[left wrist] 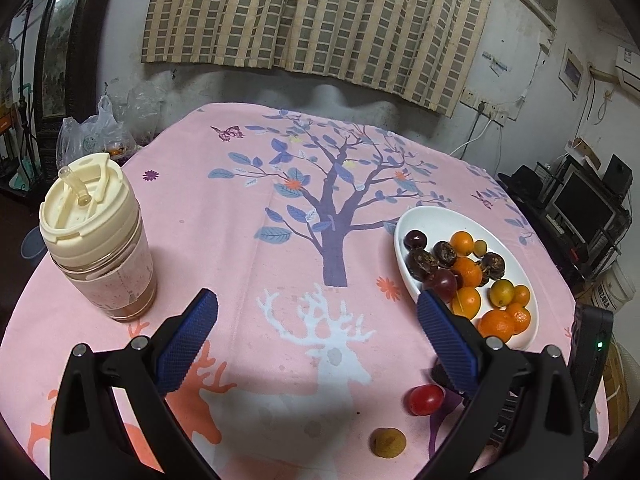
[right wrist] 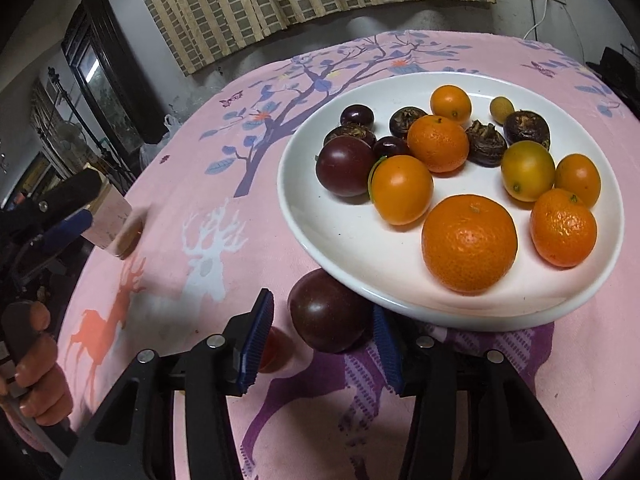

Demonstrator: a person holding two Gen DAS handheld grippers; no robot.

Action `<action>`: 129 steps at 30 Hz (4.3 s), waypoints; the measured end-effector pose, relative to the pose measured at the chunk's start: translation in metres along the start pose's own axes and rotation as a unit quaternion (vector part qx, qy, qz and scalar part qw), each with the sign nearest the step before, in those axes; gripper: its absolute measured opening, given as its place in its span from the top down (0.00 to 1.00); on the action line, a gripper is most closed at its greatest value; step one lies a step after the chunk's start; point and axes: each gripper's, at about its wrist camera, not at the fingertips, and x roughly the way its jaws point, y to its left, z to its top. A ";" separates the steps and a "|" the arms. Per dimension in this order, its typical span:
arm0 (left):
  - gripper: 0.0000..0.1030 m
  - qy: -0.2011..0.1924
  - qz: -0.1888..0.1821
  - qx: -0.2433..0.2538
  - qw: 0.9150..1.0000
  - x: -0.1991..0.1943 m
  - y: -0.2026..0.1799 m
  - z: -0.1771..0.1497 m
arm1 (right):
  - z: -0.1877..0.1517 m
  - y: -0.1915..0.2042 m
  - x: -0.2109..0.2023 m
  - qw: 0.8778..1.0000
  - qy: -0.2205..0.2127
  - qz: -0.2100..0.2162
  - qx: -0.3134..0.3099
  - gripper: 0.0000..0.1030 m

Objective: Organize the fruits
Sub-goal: 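Grasp a dark plum with the right tool while the left tool grasps the red cherry tomato, then place the plum on the plate with the right tool while the left tool places the cherry tomato, then grasp the small brown fruit with the left tool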

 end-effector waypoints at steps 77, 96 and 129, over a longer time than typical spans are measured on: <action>0.06 0.081 -0.055 0.192 0.976 0.121 -0.168 0.049 | 0.075 -0.096 -0.064 0.984 -0.152 -0.096 0.011 0.48; 0.28 0.165 -0.199 0.162 0.952 0.017 -0.011 -0.046 | -0.045 0.066 -0.062 0.929 -0.016 0.121 -0.349 0.49; 0.76 0.228 -0.216 0.153 0.937 0.036 -0.037 -0.070 | -0.057 0.091 -0.022 0.936 -0.003 0.047 -0.348 0.71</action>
